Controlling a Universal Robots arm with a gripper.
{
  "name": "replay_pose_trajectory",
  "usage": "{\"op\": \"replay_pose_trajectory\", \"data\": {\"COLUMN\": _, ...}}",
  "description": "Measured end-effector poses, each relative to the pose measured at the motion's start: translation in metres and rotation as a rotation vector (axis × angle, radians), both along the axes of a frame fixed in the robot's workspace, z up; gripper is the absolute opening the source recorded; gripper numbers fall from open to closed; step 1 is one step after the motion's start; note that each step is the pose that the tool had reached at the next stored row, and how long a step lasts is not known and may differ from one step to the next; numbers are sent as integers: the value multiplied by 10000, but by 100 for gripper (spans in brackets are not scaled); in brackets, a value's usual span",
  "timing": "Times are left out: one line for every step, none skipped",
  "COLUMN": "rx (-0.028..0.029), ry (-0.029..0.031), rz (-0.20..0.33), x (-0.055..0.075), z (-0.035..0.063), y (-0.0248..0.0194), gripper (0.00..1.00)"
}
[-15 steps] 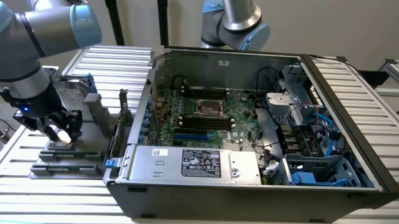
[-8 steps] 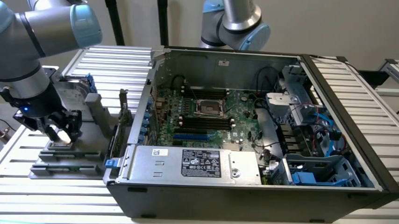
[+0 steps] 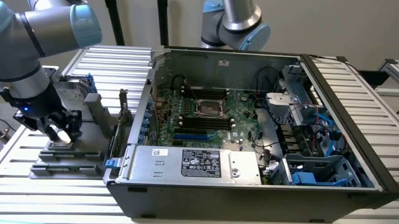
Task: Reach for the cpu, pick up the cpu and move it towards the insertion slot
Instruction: 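Pick up the cpu and move it towards the insertion slot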
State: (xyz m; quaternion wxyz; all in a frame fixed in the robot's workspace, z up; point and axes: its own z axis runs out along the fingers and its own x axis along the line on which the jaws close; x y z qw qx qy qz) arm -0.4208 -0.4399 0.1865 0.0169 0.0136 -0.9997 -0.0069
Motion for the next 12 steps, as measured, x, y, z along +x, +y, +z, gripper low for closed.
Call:
{"op": "replay_pose_trajectory", "data": {"rx": 2, "ry": -1, "rz": 0, "x": 0, "z": 2, "y": 0, "gripper": 54}}
{"op": "replay_pose_trajectory", "data": {"rx": 3, "ry": -3, "rz": -1, "x": 0, "z": 6, "y": 1, "gripper": 54}}
{"op": "replay_pose_trajectory", "data": {"rx": 2, "ry": -3, "rz": -1, "x": 0, "z": 17, "y": 0, "gripper": 54}}
{"op": "replay_pose_trajectory", "data": {"rx": 0, "ry": 0, "rz": 0, "x": 0, "z": 35, "y": 0, "gripper": 54}}
{"op": "replay_pose_trajectory", "data": {"rx": 1, "ry": -1, "rz": 2, "x": 0, "z": 58, "y": 0, "gripper": 54}}
{"op": "replay_pose_trajectory", "data": {"rx": 0, "ry": 0, "rz": 4, "x": 0, "z": 87, "y": 0, "gripper": 54}}
{"op": "replay_pose_trajectory", "data": {"rx": 0, "ry": 1, "rz": 7, "x": 0, "z": 124, "y": 0, "gripper": 54}}
{"op": "replay_pose_trajectory", "data": {"rx": 0, "ry": 0, "rz": 11, "x": 0, "z": 164, "y": 0, "gripper": 54}}
{"op": "replay_pose_trajectory", "data": {"rx": 1, "ry": 0, "rz": 16, "x": 0, "z": 209, "y": 0, "gripper": 54}}
{"op": "replay_pose_trajectory", "data": {"rx": 1, "ry": 1, "rz": 26, "x": 0, "z": 254, "y": 0, "gripper": 54}}
{"op": "replay_pose_trajectory", "data": {"rx": 3, "ry": 0, "rz": 36, "x": 0, "z": 299, "y": 0, "gripper": 54}}
{"op": "replay_pose_trajectory", "data": {"rx": 4, "ry": 0, "rz": 47, "x": 0, "z": 344, "y": 0, "gripper": 54}}
